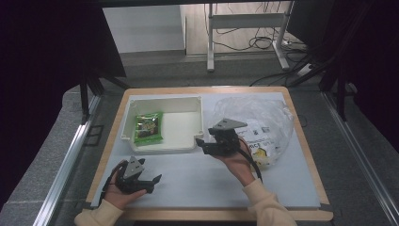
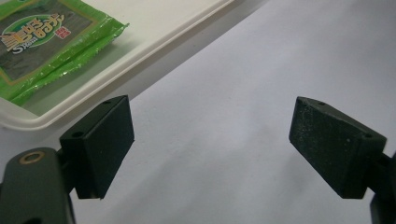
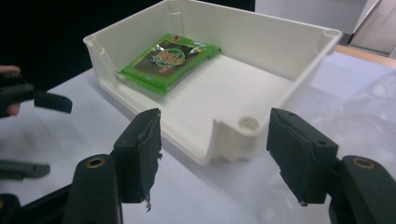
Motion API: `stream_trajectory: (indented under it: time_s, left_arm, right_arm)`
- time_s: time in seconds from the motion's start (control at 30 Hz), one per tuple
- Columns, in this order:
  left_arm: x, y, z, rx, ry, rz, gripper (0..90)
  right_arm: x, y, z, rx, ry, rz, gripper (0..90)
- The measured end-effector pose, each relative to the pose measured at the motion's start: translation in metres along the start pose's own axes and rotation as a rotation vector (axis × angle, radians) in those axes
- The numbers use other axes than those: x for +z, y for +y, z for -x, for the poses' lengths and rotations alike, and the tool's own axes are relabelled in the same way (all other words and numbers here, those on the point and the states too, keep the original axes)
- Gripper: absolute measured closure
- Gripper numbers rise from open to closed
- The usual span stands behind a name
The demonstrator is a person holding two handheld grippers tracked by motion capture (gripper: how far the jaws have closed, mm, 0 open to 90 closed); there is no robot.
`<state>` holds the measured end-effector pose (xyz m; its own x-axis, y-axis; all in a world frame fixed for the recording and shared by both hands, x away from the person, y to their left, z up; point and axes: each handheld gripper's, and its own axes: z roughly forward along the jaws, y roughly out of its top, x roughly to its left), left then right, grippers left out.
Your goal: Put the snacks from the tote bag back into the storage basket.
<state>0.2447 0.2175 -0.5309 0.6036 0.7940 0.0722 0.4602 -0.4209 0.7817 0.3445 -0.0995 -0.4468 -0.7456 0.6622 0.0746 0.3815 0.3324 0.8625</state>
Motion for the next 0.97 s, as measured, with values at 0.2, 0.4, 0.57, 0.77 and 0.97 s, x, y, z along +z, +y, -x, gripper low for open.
stream_trajectory:
  time_s: [0.2, 0.4, 0.57, 0.77, 0.97]
  left_arm:
    - [0.0, 0.0, 0.0, 0.003, 0.002, -0.006, 13.8]
    - [-0.001, 0.0, 0.001, 0.002, 0.002, -0.004, 13.9]
    - [-0.002, 0.0, -0.001, 0.001, 0.002, 0.002, 13.8]
    - [-0.001, 0.0, 0.0, 0.005, 0.001, 0.003, 13.9]
    - [-0.001, 0.0, 0.0, 0.005, 0.0, 0.005, 13.9]
  right_arm:
    - [-0.027, -0.022, 0.002, -0.019, -0.012, 0.004, 35.6]
    - [-0.038, -0.043, 0.005, -0.011, -0.014, -0.017, 35.6]
    - [-0.042, -0.05, 0.008, -0.007, -0.008, -0.027, 35.6]
    - [-0.039, -0.055, 0.008, -0.011, -0.005, -0.038, 35.4]
    - [-0.037, -0.055, 0.005, -0.019, -0.001, -0.036, 34.3]
